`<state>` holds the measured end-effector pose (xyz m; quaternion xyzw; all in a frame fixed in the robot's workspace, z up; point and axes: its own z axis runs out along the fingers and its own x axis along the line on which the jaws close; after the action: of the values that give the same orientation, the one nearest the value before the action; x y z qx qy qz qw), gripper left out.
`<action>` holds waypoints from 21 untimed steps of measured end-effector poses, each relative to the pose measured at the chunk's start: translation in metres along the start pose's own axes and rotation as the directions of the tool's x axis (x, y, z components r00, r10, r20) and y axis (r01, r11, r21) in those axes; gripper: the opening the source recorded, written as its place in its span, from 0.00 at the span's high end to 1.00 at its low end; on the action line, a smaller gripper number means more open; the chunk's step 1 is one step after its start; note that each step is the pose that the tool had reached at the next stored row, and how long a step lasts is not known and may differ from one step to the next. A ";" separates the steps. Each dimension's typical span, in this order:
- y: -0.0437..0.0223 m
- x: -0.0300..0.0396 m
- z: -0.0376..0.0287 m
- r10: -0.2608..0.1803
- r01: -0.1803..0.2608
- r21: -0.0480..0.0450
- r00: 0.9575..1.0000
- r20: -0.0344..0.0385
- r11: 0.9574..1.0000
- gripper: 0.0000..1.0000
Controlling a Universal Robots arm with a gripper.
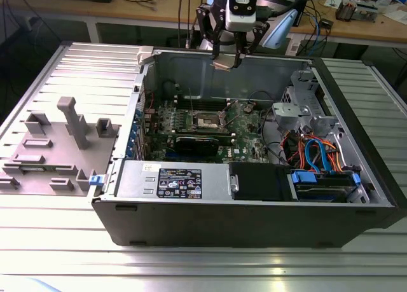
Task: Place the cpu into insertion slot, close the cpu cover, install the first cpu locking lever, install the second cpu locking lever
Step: 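Place the cpu into insertion slot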
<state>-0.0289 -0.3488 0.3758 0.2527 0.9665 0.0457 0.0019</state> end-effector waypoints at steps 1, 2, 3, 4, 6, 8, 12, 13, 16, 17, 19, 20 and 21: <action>0.0000 0.0000 0.0000 0.001 -0.001 0.000 1.000 0.000 1.000 0.46; 0.0000 0.0000 0.0000 0.002 -0.002 0.000 1.000 0.000 1.000 0.46; 0.0000 0.0000 0.0000 0.004 -0.004 0.000 1.000 0.000 1.000 0.46; 0.0000 0.0000 0.0000 0.004 -0.004 0.000 1.000 0.000 1.000 0.46; 0.0000 0.0000 0.0000 0.006 -0.006 0.000 1.000 0.001 1.000 0.46; 0.0000 0.0000 0.0000 0.008 -0.008 0.000 1.000 0.001 1.000 0.46; 0.0000 0.0000 0.0000 0.011 -0.011 0.000 1.000 0.001 1.000 0.46; 0.0000 0.0000 0.0000 0.012 -0.012 0.000 1.000 0.001 1.000 0.46; 0.0000 0.0000 0.0000 0.015 -0.015 0.000 1.000 0.001 1.000 0.46; 0.0000 0.0000 0.0000 0.016 -0.016 0.000 1.000 0.001 1.000 0.46; 0.0000 0.0000 0.0000 0.017 -0.017 0.000 1.000 0.002 1.000 0.46; 0.0000 0.0000 0.0000 0.018 -0.018 0.000 1.000 0.002 1.000 0.46; 0.0000 0.0000 0.0000 0.018 -0.018 0.000 1.000 0.002 1.000 0.46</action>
<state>-0.0289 -0.3488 0.3758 0.2617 0.9641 0.0457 0.0024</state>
